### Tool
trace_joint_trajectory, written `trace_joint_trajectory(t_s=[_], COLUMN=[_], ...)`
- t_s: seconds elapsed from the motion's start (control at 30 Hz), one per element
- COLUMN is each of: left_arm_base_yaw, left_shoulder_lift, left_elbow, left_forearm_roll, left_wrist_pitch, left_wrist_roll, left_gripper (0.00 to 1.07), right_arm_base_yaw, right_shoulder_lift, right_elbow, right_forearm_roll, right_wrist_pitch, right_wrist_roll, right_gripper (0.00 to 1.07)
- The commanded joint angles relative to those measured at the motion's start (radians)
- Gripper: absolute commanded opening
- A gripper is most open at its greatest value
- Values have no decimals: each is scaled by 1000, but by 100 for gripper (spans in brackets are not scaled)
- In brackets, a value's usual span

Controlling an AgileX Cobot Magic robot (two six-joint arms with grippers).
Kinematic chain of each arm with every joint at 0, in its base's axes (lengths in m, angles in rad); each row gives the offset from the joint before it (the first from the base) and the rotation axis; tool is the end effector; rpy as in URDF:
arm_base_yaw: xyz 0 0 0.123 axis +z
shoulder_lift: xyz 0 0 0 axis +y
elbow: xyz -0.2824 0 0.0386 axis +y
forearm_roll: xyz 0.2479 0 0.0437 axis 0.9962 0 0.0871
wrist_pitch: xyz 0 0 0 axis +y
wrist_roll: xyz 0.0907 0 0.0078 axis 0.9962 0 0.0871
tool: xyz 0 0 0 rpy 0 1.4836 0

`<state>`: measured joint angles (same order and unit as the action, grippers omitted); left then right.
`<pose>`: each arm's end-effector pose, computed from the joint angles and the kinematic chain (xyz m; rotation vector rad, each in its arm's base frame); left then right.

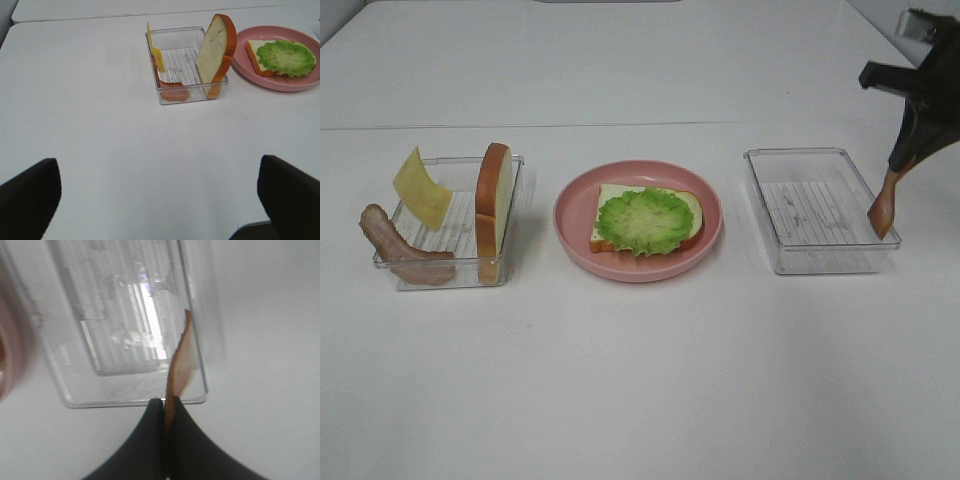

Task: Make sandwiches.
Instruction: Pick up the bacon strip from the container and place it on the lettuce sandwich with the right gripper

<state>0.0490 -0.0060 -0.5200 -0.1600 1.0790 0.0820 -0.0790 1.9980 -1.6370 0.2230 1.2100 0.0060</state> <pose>-0.0089 -0.0132 0.2820 0.0450 2.0275 -0.1084 0.4081 -0.0134 0.2287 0.2345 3.0218 0.3175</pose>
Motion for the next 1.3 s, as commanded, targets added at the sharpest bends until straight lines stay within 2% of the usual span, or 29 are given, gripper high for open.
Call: trace_joint_trajectory(t_s=[0.03,0.23,0.3,0.33,0.37,0.4,0.47,0.77,1.03,1.1,1.3], left_arm_base_yaw=[-3,-3,-3,-3,-3,-3,-3,-3,-3,-3,-3], left_shoulder_lift=[-14,-14,-14,-14,-14,-14,-14,-14,-14,-14,-14], left_elbow=[4,4,4,4,4,4,4,4,4,4,4], left_forearm_roll=[4,4,4,4,4,4,4,4,4,4,4], left_wrist_pitch=[-4,-4,-4,-4,-4,-4,-4,-4,-4,-4,-4], left_wrist_roll=[-4,-4,-4,-4,-4,-4,-4,-4,-4,-4,-4], left_gripper=[102,102,102,102,102,102,102,102,102,102,102], right_arm_base_yaw=[3,77,153,153,198,198,259,372,441,457,463], right_shoulder_lift=[-72,-109,-101,-101,-95,-95,-88,-26,83,128,168], right_elbow=[5,5,5,5,5,5,5,-12,-158,-223,-266], right_forearm_roll=[101,105,121,121,143,143,174,257,299,321,337], right_wrist_pitch=[8,-30,-49,-49,-85,-85,-154,-240,-213,-179,-160], right_wrist_roll=[-16,-6,-6,-6,-6,-6,-6,-6,-13,-13,-6], right_gripper=[0,0,0,0,0,0,0,0,0,0,0])
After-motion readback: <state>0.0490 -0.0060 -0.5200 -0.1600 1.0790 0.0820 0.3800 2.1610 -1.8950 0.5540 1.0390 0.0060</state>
